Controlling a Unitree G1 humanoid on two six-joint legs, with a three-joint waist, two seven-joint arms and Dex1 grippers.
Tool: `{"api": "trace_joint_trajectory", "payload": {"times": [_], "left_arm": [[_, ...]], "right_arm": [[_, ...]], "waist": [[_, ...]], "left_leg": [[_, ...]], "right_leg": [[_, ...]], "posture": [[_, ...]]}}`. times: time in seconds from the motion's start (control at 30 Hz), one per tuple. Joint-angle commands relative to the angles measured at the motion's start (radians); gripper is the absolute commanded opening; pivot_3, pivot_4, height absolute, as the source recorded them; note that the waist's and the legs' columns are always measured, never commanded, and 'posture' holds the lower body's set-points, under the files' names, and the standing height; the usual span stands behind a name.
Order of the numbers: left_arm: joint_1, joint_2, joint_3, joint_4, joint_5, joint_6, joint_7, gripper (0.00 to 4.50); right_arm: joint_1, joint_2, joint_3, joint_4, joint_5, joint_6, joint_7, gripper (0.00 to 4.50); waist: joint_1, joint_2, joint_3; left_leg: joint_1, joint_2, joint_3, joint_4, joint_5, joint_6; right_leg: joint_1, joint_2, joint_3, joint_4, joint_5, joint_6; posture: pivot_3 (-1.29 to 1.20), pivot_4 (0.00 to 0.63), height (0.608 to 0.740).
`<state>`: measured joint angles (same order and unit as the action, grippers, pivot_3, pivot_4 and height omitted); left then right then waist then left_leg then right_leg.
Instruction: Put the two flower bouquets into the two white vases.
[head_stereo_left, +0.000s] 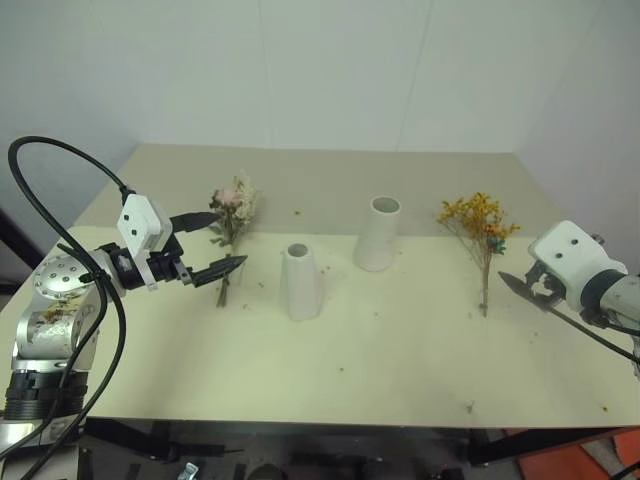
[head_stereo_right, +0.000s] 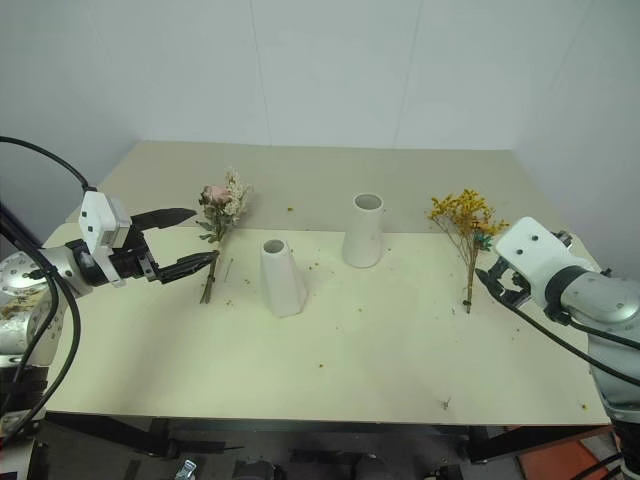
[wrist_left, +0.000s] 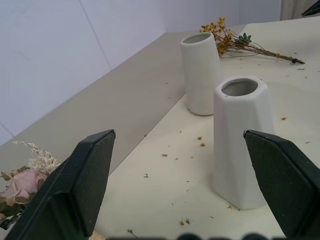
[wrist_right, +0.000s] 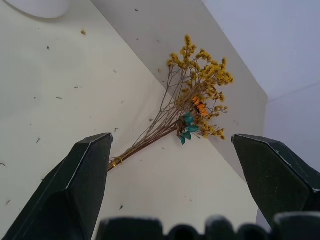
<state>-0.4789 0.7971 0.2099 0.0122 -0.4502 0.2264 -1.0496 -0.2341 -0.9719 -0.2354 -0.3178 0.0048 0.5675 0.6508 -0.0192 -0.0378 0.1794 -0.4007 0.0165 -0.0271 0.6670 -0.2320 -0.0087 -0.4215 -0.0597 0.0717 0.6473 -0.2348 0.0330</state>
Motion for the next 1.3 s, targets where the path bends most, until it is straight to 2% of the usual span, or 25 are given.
{"api": "trace_joint_trajectory", "payload": {"times": [0.03,0.33,0.4,0.67,0.93,1.07,1.3], "left_arm": [[-0.005,0.010,0.020,-0.026,-0.004,-0.013,0.007,4.49],[-0.011,0.010,0.020,-0.024,-0.004,-0.014,0.009,4.49],[-0.027,-0.001,0.016,-0.032,-0.014,-0.014,0.010,4.49],[-0.274,-0.047,-0.081,0.026,0.002,-0.063,-0.057,4.49],[-0.485,-0.129,-0.243,0.104,0.088,-0.143,-0.169,4.49],[-0.515,-0.172,-0.239,0.135,0.090,-0.163,-0.170,4.49],[-0.475,-0.167,-0.234,0.135,0.097,-0.180,-0.180,4.49]], "right_arm": [[-0.028,-0.018,-0.010,-0.005,-0.005,-0.005,0.001,4.50],[-0.038,-0.007,-0.008,0.001,0.015,0.040,0.006,4.50],[-0.093,0.040,-0.010,0.043,0.052,0.090,-0.016,4.50],[-0.400,0.224,0.051,0.352,0.054,0.274,-0.161,4.50],[-0.620,0.311,0.094,0.761,0.025,0.214,-0.259,4.50],[-0.668,0.324,0.114,0.909,0.012,0.159,-0.286,4.50],[-0.765,0.331,0.145,1.126,0.006,0.084,-0.252,4.50]], "waist": [[0.000,0.000,0.000],[0.000,0.000,0.000],[-0.002,0.000,0.000],[-0.009,0.000,0.000],[-0.018,0.000,0.000],[-0.024,0.000,0.000],[-0.039,0.001,0.000]], "left_leg": [[0.000,0.000,0.000,0.000,0.000,0.000],[0.000,0.000,0.000,0.000,0.000,0.000],[0.000,0.000,0.000,0.000,0.000,0.000],[0.000,-0.001,0.000,0.002,0.000,0.000],[-0.004,-0.002,0.000,0.001,0.000,0.000],[-0.004,-0.002,0.000,0.001,0.000,0.000],[-0.003,-0.002,0.000,0.000,0.000,0.000]], "right_leg": [[0.000,0.000,0.000,0.000,0.000,0.000],[0.000,0.000,0.000,0.000,0.000,0.000],[0.000,0.000,0.000,0.000,0.000,0.000],[0.001,0.000,0.000,0.000,0.001,0.001],[-0.003,0.000,0.000,-0.001,0.001,0.001],[-0.003,0.000,0.000,-0.001,0.001,0.001],[-0.003,0.000,0.001,0.000,0.001,0.001]], "posture": [[0.00,0.150,0.740],[0.00,0.150,0.740],[0.00,0.150,0.740],[0.00,0.150,0.740],[0.00,0.150,0.740],[0.00,0.150,0.740],[0.00,0.150,0.740]]}}
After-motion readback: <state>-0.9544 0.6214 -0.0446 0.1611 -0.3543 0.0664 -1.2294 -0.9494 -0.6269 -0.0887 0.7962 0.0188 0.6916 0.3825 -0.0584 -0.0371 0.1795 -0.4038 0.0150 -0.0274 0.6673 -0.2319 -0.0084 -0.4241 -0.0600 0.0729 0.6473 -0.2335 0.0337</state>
